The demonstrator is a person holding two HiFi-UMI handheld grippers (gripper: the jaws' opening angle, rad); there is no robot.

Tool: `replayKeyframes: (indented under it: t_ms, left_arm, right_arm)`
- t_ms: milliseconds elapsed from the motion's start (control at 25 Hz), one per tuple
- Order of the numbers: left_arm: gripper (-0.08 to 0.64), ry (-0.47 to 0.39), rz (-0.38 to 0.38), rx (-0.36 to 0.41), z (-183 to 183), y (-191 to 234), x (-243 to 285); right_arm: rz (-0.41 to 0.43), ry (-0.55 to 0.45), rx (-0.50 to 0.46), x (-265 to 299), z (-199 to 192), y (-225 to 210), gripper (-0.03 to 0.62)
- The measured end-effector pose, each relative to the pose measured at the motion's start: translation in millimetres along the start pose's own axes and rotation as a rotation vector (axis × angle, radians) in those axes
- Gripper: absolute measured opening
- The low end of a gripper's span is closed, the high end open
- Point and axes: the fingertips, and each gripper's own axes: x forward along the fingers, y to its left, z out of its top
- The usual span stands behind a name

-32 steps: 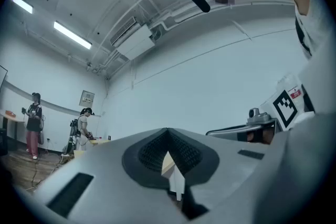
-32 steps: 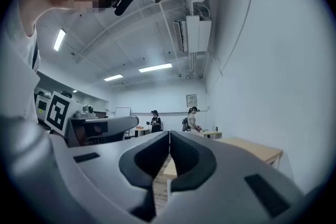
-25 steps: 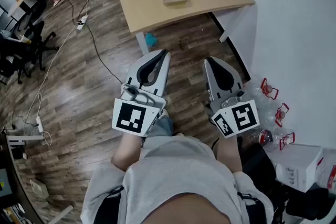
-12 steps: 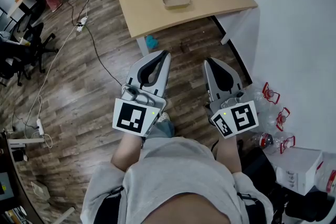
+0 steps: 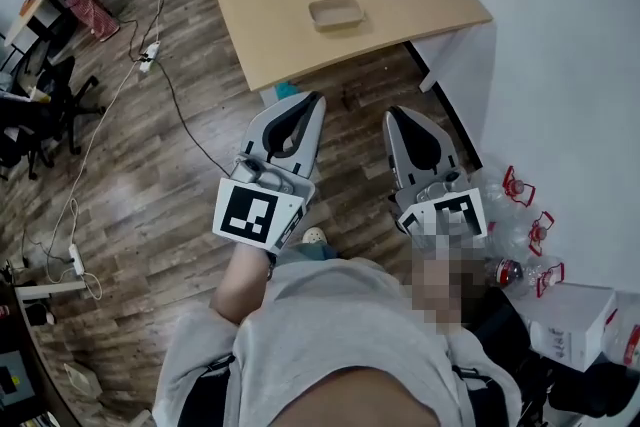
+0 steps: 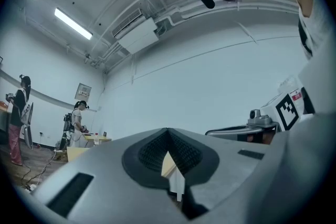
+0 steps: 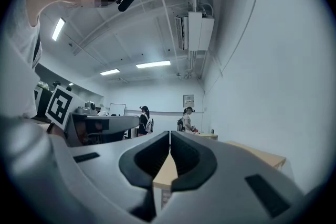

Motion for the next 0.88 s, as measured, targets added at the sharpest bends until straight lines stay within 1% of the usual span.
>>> replayKeyframes:
  t_ms: [240, 480, 760, 880]
  left_arm:
    - [0.011, 0.016, -0.016, -0.003, -11.9, 20.8, 13.3]
    - [0.011, 0.012, 0.012, -0.021, -18.5, 42.9, 24.4]
    - [0.011, 0.016, 0.068, -0.029, -26.4, 63.2, 59.0]
    - [0.011, 0.022, 0.096, -0.018, -28.5, 71.9, 80.2]
  right_arm:
    - [0.007, 0.009, 0.007, 22.0, -8.3, -0.7, 0.012]
    - [0.033, 0.014, -0.001, 47.5, -10.6, -6.3, 0.012]
    - [0.074, 0.013, 0.006, 80.6, -15.4, -39.5, 0.012]
    - [0.096, 0.008, 0.006, 97.7, -14.6, -59.9, 0.012]
